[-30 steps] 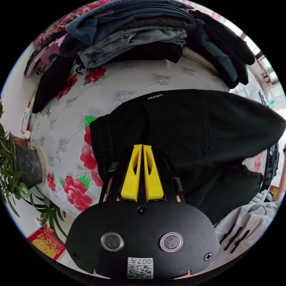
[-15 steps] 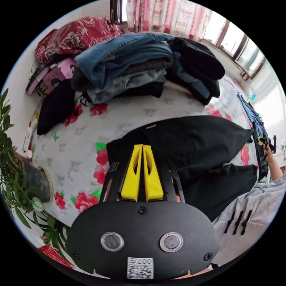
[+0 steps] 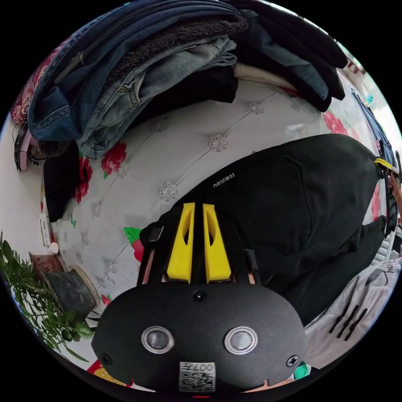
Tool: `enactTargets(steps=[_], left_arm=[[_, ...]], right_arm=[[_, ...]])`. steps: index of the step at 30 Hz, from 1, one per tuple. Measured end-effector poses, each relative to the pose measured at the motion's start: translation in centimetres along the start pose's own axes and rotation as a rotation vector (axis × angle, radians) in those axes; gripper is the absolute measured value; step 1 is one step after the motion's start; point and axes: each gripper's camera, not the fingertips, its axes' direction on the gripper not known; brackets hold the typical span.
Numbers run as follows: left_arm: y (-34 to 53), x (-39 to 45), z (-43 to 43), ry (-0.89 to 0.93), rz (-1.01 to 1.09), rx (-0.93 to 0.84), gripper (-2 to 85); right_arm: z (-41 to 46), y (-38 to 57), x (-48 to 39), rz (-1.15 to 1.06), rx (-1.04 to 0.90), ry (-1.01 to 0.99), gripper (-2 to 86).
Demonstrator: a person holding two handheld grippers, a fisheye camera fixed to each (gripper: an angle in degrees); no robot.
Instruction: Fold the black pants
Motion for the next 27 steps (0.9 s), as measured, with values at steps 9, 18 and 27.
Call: enactTargets(steps=[9,18,27], left_arm=[[6.6,-2.7,-5.8,0.181,-0.148,0.339,-1.0],[17.2,-3.5,-5.5,0.329,-0.285,0.492,-1.0],[13.4,-3.7,-3.3,0.277,-0.233,0.42,-1.0]], right_arm=[[-13.9,6.1,-1.3,0.028,0.541,-0.082,0.0],[-10.1,13.3,-4.3,0.134,0.336,-0.042,2.5],[-7.3,6.0,-7.4,-0.03,0.235,-0.022,6.0]])
